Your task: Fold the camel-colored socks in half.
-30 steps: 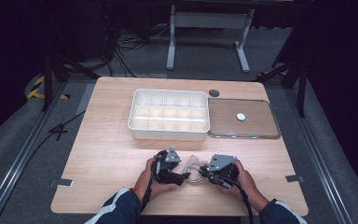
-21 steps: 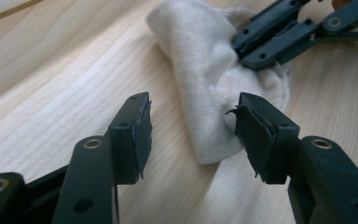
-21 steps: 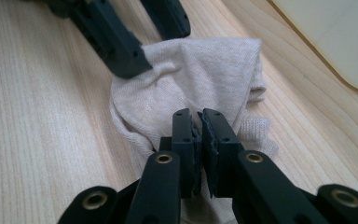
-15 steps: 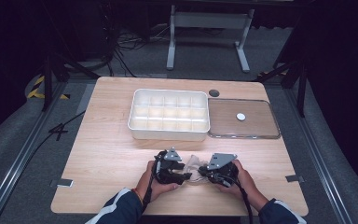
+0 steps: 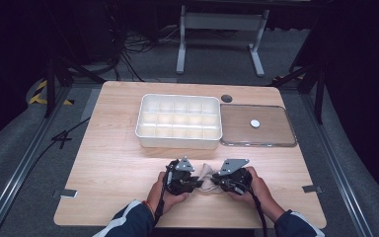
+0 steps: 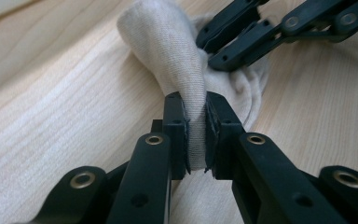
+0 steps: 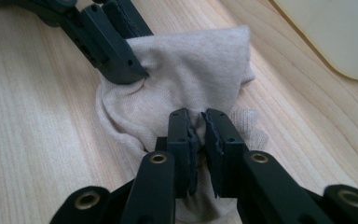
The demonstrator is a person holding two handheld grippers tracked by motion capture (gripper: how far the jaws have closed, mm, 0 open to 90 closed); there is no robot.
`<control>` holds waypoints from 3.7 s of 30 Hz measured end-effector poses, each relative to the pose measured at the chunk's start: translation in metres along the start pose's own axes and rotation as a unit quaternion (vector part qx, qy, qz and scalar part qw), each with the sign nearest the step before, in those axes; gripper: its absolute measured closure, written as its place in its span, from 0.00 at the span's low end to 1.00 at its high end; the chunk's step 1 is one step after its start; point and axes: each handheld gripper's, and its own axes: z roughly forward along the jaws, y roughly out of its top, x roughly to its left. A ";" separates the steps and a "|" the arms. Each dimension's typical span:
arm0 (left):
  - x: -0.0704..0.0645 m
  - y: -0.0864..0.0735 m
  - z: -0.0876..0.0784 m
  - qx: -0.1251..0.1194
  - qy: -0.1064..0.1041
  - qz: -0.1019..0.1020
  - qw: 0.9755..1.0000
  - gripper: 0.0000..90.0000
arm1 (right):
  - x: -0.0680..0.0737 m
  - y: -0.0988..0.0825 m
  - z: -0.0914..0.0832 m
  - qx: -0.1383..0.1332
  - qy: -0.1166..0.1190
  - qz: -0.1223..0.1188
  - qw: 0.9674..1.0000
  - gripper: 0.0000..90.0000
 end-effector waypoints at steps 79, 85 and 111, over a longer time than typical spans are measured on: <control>-0.029 0.012 0.015 -0.022 0.064 0.083 0.994 0.86 | -0.028 -0.002 -0.026 -0.123 0.001 0.077 0.989 0.74; -0.028 0.011 0.016 -0.026 0.063 0.080 0.994 0.86 | -0.026 0.005 -0.011 -0.122 0.017 0.080 0.989 0.71; -0.033 0.016 -0.028 -0.022 0.006 0.105 0.994 0.87 | -0.020 -0.001 0.008 -0.065 0.017 0.044 0.997 0.93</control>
